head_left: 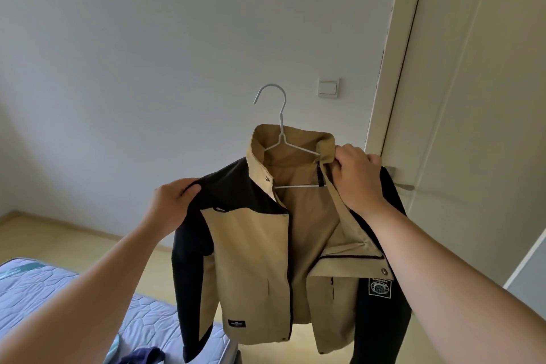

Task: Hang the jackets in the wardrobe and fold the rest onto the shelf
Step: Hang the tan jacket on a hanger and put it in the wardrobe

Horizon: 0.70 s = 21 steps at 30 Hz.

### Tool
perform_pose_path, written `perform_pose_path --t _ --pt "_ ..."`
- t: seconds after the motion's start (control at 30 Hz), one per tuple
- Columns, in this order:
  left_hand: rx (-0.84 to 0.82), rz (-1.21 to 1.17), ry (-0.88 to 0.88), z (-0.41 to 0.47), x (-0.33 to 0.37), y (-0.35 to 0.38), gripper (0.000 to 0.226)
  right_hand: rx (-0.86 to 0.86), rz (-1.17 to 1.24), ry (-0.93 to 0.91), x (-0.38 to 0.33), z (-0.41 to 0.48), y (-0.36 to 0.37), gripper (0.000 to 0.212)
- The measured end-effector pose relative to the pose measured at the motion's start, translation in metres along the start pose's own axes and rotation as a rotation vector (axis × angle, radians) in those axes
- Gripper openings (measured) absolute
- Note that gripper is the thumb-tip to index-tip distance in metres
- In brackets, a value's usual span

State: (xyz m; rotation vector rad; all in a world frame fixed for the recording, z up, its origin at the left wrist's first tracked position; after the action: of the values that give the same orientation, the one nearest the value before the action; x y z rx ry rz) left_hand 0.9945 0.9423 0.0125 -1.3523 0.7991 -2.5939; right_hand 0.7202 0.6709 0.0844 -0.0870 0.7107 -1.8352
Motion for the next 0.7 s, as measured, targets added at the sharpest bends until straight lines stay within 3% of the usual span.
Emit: perform_pose_path --t 0.1,0.2,0.27,0.37,0.53,0.7 --pt "-0.006 -0.033 -0.06 -0.004 0.009 0.007 0.027 0.008 0.019 0.011 -0.003 0.0 -0.004 0.021" --pt "0.102 0.241 0.231 -0.007 0.051 0.015 0.037 0.025 0.029 0.026 -0.004 -0.001 -0.007 0.022" --pt "0.041 0.341 0.383 -0.009 0.081 0.03 0.043 0.016 0.04 0.03 -0.006 0.0 -0.007 0.02" --pt "-0.04 0.307 0.327 -0.006 0.098 0.043 0.027 -0.007 0.061 0.01 -0.009 -0.001 -0.01 0.019" --pt "0.134 0.285 0.365 -0.015 0.111 0.041 0.022 -0.119 0.108 0.073 -0.006 0.005 -0.017 0.022" --pt "0.147 0.275 0.38 -0.032 0.119 0.051 0.022 -0.096 0.137 0.195 -0.014 0.006 -0.022 0.029"
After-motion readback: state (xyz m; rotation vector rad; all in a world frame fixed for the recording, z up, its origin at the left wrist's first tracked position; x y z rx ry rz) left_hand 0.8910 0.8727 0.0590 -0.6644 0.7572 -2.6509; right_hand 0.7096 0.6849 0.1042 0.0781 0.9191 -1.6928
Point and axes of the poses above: each hand's wrist, its own z-axis towards the middle knuckle, its own y-axis out of the palm, x = y × z, the point moved 5 cm from there along z, towards the middle knuckle, and after that the axes turned 10 degrees about x, right-handed, at the moved point
